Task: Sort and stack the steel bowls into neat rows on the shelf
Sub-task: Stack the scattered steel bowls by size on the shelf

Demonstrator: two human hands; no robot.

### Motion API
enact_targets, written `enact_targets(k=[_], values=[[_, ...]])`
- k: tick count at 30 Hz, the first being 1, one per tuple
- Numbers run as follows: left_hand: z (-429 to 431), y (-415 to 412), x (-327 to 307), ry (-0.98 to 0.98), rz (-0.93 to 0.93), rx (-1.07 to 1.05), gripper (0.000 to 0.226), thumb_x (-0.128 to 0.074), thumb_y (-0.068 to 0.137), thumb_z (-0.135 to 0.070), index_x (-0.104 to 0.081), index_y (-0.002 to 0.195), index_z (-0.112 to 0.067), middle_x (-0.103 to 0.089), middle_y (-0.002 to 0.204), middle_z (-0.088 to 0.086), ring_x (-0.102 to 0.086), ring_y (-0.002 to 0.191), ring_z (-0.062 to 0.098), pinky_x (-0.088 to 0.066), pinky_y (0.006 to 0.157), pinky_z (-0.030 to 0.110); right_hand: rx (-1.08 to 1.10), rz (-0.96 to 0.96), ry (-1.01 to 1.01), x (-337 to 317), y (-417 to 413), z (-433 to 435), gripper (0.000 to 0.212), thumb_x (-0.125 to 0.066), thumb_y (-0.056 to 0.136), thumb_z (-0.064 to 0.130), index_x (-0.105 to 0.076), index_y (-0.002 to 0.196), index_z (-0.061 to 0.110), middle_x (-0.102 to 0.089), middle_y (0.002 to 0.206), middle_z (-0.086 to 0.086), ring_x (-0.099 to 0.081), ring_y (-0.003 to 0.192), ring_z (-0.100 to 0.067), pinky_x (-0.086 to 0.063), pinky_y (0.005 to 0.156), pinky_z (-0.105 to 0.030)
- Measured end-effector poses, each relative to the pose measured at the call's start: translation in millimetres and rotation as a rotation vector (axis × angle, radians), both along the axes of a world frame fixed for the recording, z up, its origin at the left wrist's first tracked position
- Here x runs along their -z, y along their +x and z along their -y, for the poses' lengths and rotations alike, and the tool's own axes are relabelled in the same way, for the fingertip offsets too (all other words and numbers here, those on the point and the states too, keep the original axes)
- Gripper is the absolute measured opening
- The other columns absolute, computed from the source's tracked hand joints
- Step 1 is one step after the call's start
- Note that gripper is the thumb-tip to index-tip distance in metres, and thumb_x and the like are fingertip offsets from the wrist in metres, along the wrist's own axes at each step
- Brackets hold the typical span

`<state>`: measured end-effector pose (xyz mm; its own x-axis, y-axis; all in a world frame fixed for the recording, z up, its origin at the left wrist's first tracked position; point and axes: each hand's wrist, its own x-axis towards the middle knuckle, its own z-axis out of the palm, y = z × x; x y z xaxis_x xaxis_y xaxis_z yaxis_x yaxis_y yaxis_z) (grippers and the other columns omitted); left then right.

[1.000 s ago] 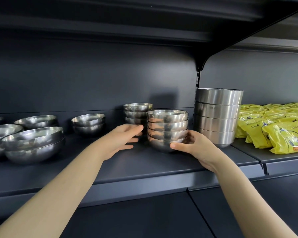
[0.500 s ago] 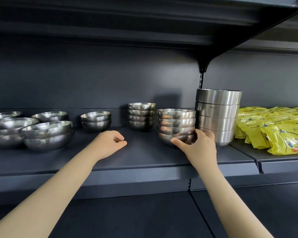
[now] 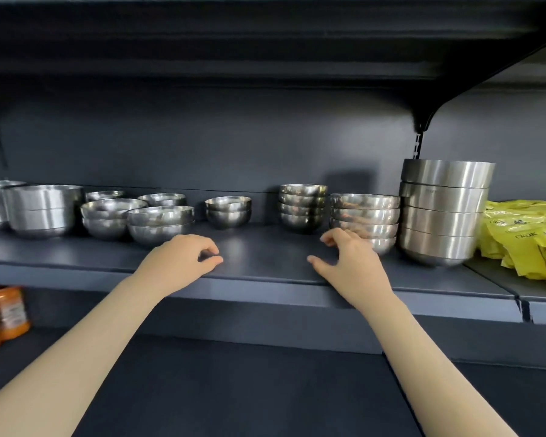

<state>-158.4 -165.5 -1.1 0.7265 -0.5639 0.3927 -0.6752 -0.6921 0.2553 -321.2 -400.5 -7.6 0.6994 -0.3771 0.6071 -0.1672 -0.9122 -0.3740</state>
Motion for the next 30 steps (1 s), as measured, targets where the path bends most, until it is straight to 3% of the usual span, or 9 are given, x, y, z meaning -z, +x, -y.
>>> enact_targets(k=[3, 7, 16, 19, 25, 28, 30], values=[[-23.5, -1.8, -4.4, 0.039, 0.008, -0.053, 0.024, -0.056, 0.091, -0.052, -0.065, 0.106, -0.037, -0.062, 0.103, -0.022, -0.058, 0.100, 0.002, -0.043, 0.076, 0.025, -0.112, -0.106, -0.054, -11.3, 19.4, -22.9, 0.056, -0.067, 0.085, 0.042, -0.050, 0.134, 0.020, -0.055, 0.132, 0.003, -0.052, 0.120, -0.018, -0.045, 0.097, -0.034], [-57.9, 7.1, -9.1, 0.076, -0.005, -0.132, 0.037, -0.055, 0.088, -0.059, -0.063, 0.113, -0.034, -0.063, 0.114, -0.020, -0.058, 0.106, 0.004, -0.045, 0.081, 0.026, -0.176, -0.219, -0.123, -21.8, 46.1, -48.3, 0.066, -0.067, 0.086, 0.043, -0.041, 0.143, 0.020, -0.048, 0.142, 0.000, -0.047, 0.128, -0.020, -0.043, 0.102, -0.034], [-108.5, 69.0, -15.9, 0.072, -0.073, -0.177, 0.068, -0.060, 0.081, -0.065, -0.055, 0.130, -0.018, -0.055, 0.133, -0.004, -0.054, 0.118, 0.017, -0.047, 0.095, 0.034, -0.087, -0.318, -0.200, -38.0, 110.1, -81.3, 0.072, -0.067, 0.085, 0.044, -0.037, 0.145, 0.019, -0.045, 0.146, -0.005, -0.045, 0.131, -0.025, -0.042, 0.104, -0.039], [-111.8, 83.4, -18.5, 0.044, -0.101, -0.136, 0.062, -0.063, 0.079, -0.064, -0.058, 0.121, -0.019, -0.058, 0.125, -0.003, -0.056, 0.113, 0.018, -0.049, 0.093, 0.035, -0.033, -0.331, -0.224, -41.3, 125.7, -88.3, 0.070, -0.066, 0.085, 0.044, -0.038, 0.144, 0.019, -0.047, 0.144, -0.006, -0.046, 0.129, -0.026, -0.043, 0.102, -0.040], [-109.8, 104.6, -16.4, -0.072, -0.140, -0.015, 0.026, -0.060, 0.076, -0.070, -0.052, 0.077, -0.045, -0.067, 0.099, -0.006, -0.062, 0.096, 0.013, -0.052, 0.086, 0.034, 0.085, -0.357, -0.236, -39.0, 141.1, -93.5, 0.070, -0.066, 0.085, 0.044, -0.038, 0.144, 0.020, -0.048, 0.143, -0.007, -0.046, 0.128, -0.028, -0.043, 0.102, -0.042], [-103.2, 111.9, -11.8, -0.151, -0.171, -0.008, 0.032, -0.058, 0.072, -0.076, -0.059, 0.077, -0.044, -0.068, 0.084, -0.002, -0.062, 0.081, 0.010, -0.051, 0.077, 0.029, 0.117, -0.373, -0.233, -38.4, 146.1, -92.5, 0.070, -0.066, 0.086, 0.043, -0.037, 0.145, 0.019, -0.047, 0.144, -0.008, -0.045, 0.129, -0.029, -0.043, 0.101, -0.042], [-99.1, 117.8, -9.6, -0.177, -0.165, -0.032, 0.053, -0.056, 0.068, -0.081, -0.069, 0.085, -0.033, -0.065, 0.072, -0.004, -0.061, 0.072, 0.008, -0.050, 0.069, 0.028, 0.131, -0.386, -0.242, -40.0, 151.9, -89.9, 0.071, -0.066, 0.086, 0.044, -0.035, 0.145, 0.019, -0.046, 0.145, -0.008, -0.045, 0.130, -0.030, -0.042, 0.101, -0.041]])
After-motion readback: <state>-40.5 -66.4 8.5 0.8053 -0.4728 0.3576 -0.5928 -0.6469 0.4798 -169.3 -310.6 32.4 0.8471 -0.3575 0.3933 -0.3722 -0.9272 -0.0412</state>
